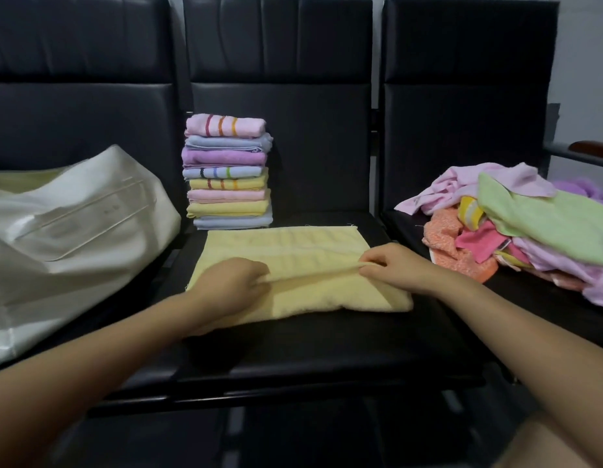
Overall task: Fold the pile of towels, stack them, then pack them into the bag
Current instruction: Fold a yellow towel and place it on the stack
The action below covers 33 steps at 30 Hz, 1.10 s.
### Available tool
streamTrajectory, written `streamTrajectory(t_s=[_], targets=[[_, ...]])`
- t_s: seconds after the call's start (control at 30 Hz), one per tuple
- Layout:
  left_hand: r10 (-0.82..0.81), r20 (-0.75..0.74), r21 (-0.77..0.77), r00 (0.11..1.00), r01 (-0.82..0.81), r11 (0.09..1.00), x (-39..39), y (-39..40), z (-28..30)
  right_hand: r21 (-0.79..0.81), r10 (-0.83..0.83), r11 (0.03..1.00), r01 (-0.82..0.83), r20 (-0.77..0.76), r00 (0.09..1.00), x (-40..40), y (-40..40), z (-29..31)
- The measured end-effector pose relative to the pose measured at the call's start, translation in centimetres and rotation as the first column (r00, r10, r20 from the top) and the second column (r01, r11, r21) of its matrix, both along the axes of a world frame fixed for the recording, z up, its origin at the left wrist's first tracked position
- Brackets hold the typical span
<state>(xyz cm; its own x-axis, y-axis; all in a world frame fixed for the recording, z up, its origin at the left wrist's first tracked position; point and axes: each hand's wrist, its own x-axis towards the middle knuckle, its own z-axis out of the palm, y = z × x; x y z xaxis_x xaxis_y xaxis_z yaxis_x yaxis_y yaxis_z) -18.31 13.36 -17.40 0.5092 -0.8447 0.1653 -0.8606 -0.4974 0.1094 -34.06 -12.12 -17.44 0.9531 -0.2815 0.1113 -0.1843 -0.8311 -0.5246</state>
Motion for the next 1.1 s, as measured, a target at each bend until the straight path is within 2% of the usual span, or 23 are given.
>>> streamTrajectory(t_s=[0.13,0.23,0.27,0.4,0.5,0.57,0.63,0.73,0.8,0.87,1.0,1.1], targets=[[0.132,-0.089,-0.035,0.987,-0.136,0.99,4.3,3.0,0.2,0.162,-0.172,0.975,0.152,0.114,0.978,0.5,-1.1,-0.4],[0.217,-0.229,-0.101,0.949,-0.244,0.964,5.5,4.3,-0.2,0.489,-0.354,0.846,0.212,0.219,0.909,0.5,-0.8,-0.9],[0.236,-0.285,-0.122,0.929,-0.279,0.952,5.5,4.6,-0.3,0.544,-0.388,0.81,0.217,0.221,0.895,0.5,-0.5,-1.1],[0.186,-0.579,-0.258,0.794,-0.395,0.882,4.7,5.3,0.1,0.543,-0.407,0.79,0.285,0.117,0.906,0.1,0.5,-1.5],[0.099,-0.699,-0.301,0.708,-0.417,0.858,4.3,5.6,0.3,0.635,-0.374,0.721,0.277,0.02,0.927,-0.7,0.8,-0.8],[0.124,-0.682,-0.244,0.721,-0.384,0.891,4.3,6.1,0.5,0.623,-0.334,0.732,0.276,-0.025,0.942,-1.0,0.9,-0.3],[0.187,-0.56,-0.145,0.807,-0.318,0.937,4.7,6.7,0.7,0.589,-0.329,0.757,0.281,-0.027,0.944,-1.1,0.6,0.1],[0.245,-0.444,-0.089,0.862,-0.315,0.945,5.6,7.2,1.3,0.71,-0.285,0.681,0.176,0.036,0.958,-0.7,-0.2,0.7],[0.289,-0.407,-0.104,0.867,-0.358,0.928,6.5,6.9,1.5,0.753,-0.269,0.648,0.113,0.088,0.959,-0.1,-0.9,0.8],[0.316,-0.408,-0.152,0.856,-0.405,0.901,7.6,6.1,1.3,0.744,-0.312,0.658,0.113,0.133,0.941,0.8,-1.2,0.8],[0.34,-0.443,-0.273,0.83,-0.486,0.83,9.3,3.3,1.0,0.664,-0.524,0.691,0.285,0.189,0.83,3.7,-1.3,1.1],[0.371,-0.406,-0.356,0.835,-0.519,0.777,11.2,1.4,0.8,0.621,-0.579,0.715,0.32,0.27,0.769,6.4,-2.0,0.8]])
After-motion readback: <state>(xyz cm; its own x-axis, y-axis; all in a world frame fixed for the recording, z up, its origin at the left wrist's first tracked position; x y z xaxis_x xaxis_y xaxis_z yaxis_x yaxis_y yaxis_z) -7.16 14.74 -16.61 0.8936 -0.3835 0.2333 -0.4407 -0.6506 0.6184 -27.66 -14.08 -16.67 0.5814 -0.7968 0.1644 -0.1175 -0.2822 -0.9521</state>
